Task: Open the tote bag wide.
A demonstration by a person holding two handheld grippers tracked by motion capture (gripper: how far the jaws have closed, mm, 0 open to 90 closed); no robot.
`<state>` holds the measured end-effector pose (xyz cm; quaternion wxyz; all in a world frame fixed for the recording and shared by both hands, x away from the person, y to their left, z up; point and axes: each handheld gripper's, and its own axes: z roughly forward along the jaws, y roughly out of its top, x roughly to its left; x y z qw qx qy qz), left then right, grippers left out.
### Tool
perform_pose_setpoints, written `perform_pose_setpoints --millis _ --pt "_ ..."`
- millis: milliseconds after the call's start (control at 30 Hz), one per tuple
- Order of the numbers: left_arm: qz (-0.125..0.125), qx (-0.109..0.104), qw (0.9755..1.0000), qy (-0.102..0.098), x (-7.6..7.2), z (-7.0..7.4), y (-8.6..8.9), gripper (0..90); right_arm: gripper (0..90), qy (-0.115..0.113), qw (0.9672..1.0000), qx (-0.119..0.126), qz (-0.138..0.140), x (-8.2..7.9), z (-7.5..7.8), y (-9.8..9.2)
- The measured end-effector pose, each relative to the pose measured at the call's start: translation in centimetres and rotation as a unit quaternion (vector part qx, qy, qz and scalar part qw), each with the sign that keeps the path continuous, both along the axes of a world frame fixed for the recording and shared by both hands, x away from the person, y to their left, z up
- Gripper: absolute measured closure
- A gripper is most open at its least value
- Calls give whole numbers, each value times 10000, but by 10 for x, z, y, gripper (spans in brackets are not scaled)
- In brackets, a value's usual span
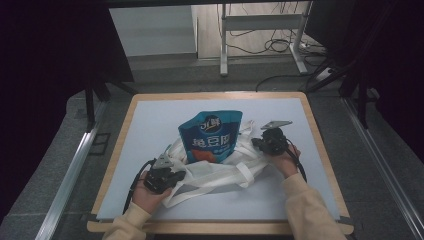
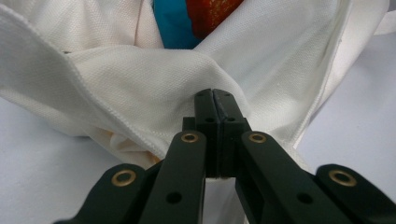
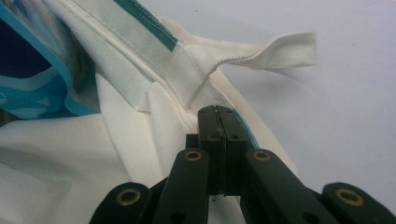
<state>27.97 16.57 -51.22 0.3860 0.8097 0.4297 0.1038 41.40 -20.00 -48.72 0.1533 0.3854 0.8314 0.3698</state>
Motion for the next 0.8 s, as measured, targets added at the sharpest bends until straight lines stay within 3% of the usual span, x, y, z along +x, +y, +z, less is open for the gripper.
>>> perform_pose_setpoints --millis 400,500,633,800 --pt "-30 -25 10000 20 5 2 0 899 889 -21 9999 98 24 -1 -1 -2" --pt "-3 -55 10000 -75 3 4 1 898 888 -130 9997 184 74 -4 3 -3" --pt "57 -197 9993 -313 -2 13 5 898 889 -301 9975 632 78 -11 13 -9" --pt "126 -351 9977 -567 -9 24 13 896 888 -623 9953 709 211 -32 31 -13"
